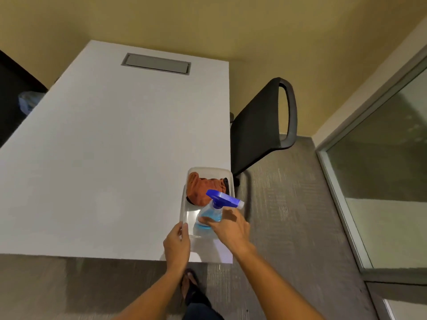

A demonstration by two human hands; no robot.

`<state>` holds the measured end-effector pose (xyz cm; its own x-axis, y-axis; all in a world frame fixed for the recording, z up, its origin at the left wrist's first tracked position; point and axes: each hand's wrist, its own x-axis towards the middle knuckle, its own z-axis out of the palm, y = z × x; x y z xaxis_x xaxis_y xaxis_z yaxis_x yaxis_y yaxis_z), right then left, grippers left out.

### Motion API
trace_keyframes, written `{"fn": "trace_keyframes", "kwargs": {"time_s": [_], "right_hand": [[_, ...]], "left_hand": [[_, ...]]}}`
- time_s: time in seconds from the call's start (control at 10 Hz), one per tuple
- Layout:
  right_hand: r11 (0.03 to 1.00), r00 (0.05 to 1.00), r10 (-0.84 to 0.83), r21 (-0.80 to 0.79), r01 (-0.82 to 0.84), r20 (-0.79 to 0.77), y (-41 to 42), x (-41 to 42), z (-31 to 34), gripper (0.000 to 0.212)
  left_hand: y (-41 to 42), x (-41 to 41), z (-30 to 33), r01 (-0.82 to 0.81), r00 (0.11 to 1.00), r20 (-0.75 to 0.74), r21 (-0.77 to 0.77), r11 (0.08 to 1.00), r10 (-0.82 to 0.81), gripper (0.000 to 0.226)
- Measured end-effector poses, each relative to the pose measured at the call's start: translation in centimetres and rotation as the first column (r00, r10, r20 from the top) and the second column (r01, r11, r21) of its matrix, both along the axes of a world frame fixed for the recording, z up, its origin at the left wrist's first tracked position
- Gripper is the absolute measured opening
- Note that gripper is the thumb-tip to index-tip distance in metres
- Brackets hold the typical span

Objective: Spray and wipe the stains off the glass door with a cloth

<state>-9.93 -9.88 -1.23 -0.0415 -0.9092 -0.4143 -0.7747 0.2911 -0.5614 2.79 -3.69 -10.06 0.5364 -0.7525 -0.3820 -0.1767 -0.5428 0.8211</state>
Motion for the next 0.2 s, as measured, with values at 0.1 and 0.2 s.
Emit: {"fn": "trace_keyframes", "kwargs": {"time_s": [0.1, 0.2], "right_hand": [[0.998, 0.998, 0.063, -0.014, -0.064, -0.010, 0.5, -0.9, 0.6, 0.078], [0.991, 0.996, 0.092, -0.096, -0.093, -0.009, 2.1, -2.2, 0.8, 0.087]], "left_hand": [[0.1, 0.1, 0.9, 0.026, 0.999, -0.025, -0.004, 1.000, -0.026, 0.030], [0.2, 0.1, 1.8, 0.006, 0.999, -0.037, 0.025, 1.000, -0.005, 0.039]]}}
